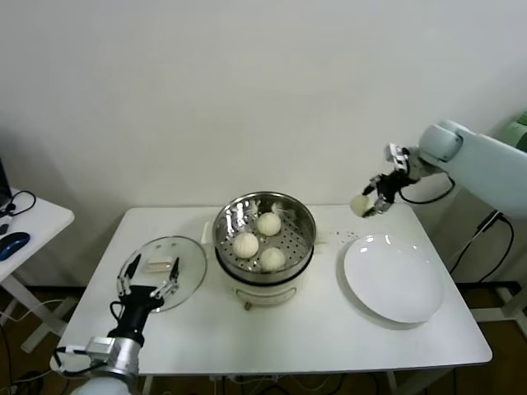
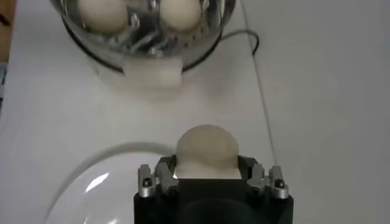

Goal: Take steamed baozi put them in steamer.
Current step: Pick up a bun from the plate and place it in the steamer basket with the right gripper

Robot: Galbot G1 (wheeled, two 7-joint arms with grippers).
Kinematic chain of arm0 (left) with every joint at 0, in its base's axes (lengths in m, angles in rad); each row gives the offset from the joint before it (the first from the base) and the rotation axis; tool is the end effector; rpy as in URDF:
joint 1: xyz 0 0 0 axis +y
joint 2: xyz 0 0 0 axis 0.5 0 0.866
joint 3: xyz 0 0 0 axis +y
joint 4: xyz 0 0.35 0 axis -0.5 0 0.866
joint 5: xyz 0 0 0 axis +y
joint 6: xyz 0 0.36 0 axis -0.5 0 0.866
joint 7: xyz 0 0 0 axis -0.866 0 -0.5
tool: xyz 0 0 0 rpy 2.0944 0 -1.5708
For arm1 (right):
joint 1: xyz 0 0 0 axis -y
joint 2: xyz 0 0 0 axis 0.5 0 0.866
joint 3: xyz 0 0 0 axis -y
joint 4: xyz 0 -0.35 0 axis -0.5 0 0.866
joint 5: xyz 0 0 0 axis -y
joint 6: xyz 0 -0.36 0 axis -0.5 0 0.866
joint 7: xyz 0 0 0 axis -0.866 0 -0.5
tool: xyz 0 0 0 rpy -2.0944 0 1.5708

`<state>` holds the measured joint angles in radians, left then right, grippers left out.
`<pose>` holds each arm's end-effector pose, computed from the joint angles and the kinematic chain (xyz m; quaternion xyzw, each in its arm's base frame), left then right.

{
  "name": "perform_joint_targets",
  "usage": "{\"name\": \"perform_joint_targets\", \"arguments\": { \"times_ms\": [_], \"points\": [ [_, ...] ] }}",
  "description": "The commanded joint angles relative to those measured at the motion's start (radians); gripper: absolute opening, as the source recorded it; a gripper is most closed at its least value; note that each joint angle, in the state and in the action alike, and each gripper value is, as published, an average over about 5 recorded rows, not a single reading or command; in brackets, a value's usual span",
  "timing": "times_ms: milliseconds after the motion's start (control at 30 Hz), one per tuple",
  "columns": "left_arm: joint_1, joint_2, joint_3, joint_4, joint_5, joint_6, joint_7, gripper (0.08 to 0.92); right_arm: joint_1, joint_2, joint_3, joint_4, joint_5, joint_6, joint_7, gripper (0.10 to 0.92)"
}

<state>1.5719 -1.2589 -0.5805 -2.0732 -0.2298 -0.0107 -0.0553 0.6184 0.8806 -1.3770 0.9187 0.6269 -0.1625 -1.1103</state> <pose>0.1912 0.0713 -0.2985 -0.0233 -0.9991 -0.0348 0.0062 0.6167 -0.1532 -0.0344 0.5017 -0.6524 0.4345 0.3659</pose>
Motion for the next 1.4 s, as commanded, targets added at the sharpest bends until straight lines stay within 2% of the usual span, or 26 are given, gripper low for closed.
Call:
{"name": "perform_joint_targets", "arguments": {
  "times_ms": [33,533,1400],
  "points": [
    [-0.008,-0.006,0.012,-0.019,0.006,0.01,-0.002,0.823,0.276,0.231,-0.334,0.034,0.356,-0.051,0.013,0.67],
    [0.006,0.0,0.022,-0.067,0.03,0.019,-0.003,0.823,0.141,0.446,-0.34,0.057,0.408,-0.101,0.091,0.67],
    [0.008,-0.008,0.018,-0.067,0.018,0.021,-0.006,0.823,0.048,0.43,-0.392,-0.002,0.315,-0.09,0.091,0.67]
  ]
}}
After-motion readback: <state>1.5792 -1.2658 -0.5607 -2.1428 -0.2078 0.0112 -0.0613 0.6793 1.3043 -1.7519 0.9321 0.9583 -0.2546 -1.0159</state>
